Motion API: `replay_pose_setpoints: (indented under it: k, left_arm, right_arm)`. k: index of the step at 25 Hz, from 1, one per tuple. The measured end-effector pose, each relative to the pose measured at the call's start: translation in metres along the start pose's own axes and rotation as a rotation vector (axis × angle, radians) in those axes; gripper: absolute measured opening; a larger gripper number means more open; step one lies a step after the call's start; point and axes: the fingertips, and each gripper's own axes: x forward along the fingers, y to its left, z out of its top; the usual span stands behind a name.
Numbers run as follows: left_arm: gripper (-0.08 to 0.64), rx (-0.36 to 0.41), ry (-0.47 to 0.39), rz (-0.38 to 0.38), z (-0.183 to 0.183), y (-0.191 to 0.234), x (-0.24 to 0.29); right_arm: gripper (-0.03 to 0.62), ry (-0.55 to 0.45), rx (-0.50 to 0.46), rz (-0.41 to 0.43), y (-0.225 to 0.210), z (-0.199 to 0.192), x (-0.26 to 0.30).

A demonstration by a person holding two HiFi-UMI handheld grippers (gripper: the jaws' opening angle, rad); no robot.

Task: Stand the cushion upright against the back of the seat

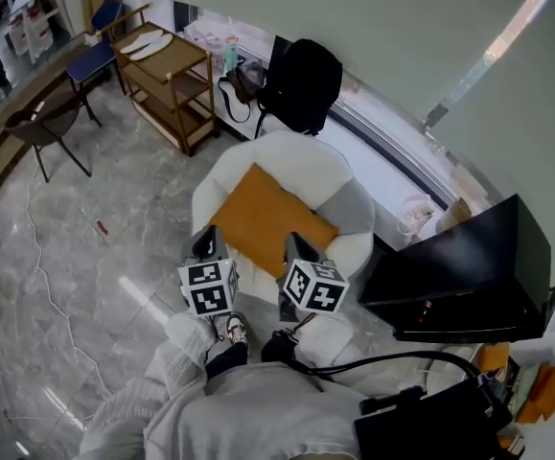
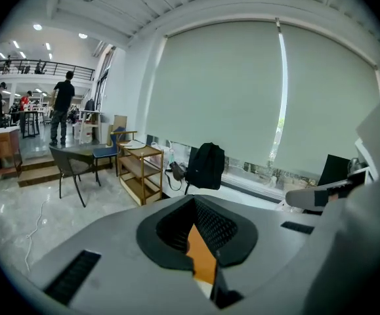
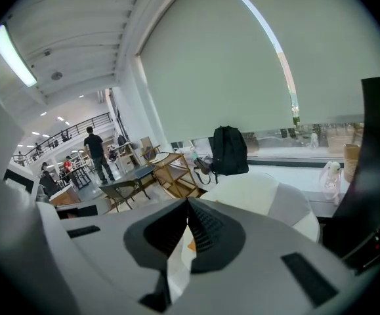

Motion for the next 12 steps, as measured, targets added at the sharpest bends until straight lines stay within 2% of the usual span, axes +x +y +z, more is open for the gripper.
replay_pose_setpoints:
  k: [5, 12]
  left_arm:
    - [-0.005, 0.006, 0.029, -0.016, -0.005, 0.000, 0.018]
    - [-0.005, -0.013, 0.063, 0.020, -0.010, 0.009, 0.047]
  right_arm:
    - [0.063, 0.045, 0.009, -0.039, -0.017, -0.006, 0.017]
    - [0.063, 0.076, -0.003, -0.003, -0.019, 0.005, 0.060]
